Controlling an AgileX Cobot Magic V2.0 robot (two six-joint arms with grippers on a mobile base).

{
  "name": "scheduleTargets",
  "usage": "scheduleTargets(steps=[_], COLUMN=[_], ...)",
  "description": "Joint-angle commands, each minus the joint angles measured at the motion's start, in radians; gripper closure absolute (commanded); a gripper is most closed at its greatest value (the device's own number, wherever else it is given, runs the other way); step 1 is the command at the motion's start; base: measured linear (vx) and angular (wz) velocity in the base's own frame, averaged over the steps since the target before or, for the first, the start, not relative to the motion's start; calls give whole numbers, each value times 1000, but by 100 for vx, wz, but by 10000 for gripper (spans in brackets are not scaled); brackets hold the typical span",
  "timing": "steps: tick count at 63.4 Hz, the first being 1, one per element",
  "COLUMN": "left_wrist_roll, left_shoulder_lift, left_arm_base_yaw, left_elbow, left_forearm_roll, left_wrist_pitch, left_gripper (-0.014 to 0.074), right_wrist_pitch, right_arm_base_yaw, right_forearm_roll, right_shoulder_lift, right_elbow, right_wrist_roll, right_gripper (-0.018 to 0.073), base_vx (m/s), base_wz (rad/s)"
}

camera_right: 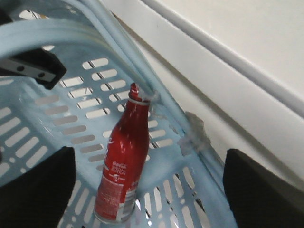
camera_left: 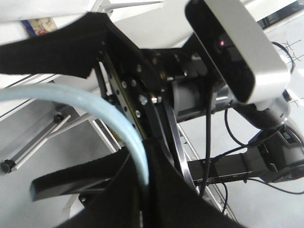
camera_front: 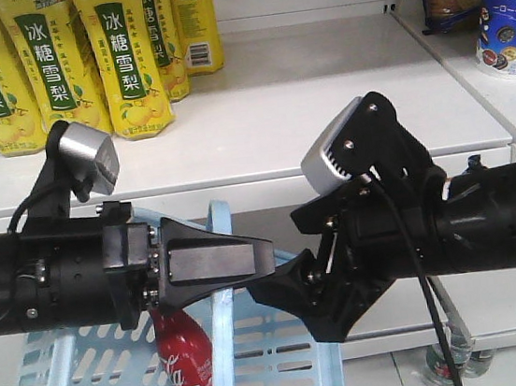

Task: Place coke in basket with both arms
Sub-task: 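Lower the bottle into the basket and open the right gripper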

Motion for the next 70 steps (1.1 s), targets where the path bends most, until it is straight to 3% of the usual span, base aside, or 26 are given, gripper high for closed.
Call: scheduleTargets(steps=[1, 9, 19, 25, 33, 40, 51, 61, 70], left_wrist_roll=[10, 10, 10, 10, 10, 10, 10, 10, 10], left_shoulder_lift=[-26, -26, -26, -26, -26, -26, -26, -26, -26], left_arm_base_yaw=[-4, -4, -4, -4, -4, -4, -4, -4, -4], left_elbow=[-36, -36, -36, -36, -36, -36, -36, -36, -36], left_forearm_roll=[-164, -164, -164, -164, -164, -164, -164, -164, -164], left_wrist_pitch=[45, 45, 45, 45, 45, 45, 45, 45, 45], left_gripper=[603, 603, 603, 603, 603, 603, 603, 603, 603], right_wrist_pitch=[-24, 10, 102, 170, 251, 210, 126, 121, 128], right_arm_base_yaw=[-1, -1, -1, -1, -1, -1, -1, -1, -1], right_forearm_roll=[-131, -375, -625, -694, -704, -729, -860, -1014, -1041], right_shoulder_lift=[-63, -141, -273, -365, -523, -683, -936, -1081, -1128], right_elbow=[-32, -32, -32, -31, 13, 150, 375, 446, 446], right_wrist_roll=[130, 319, 517, 589, 604, 625, 773, 872, 887], right_gripper=[43, 230, 579, 570, 564, 564, 564, 564, 564], base_vx=[0, 0, 0, 0, 0, 0, 0, 0, 0], base_wz=[0, 0, 0, 0, 0, 0, 0, 0, 0])
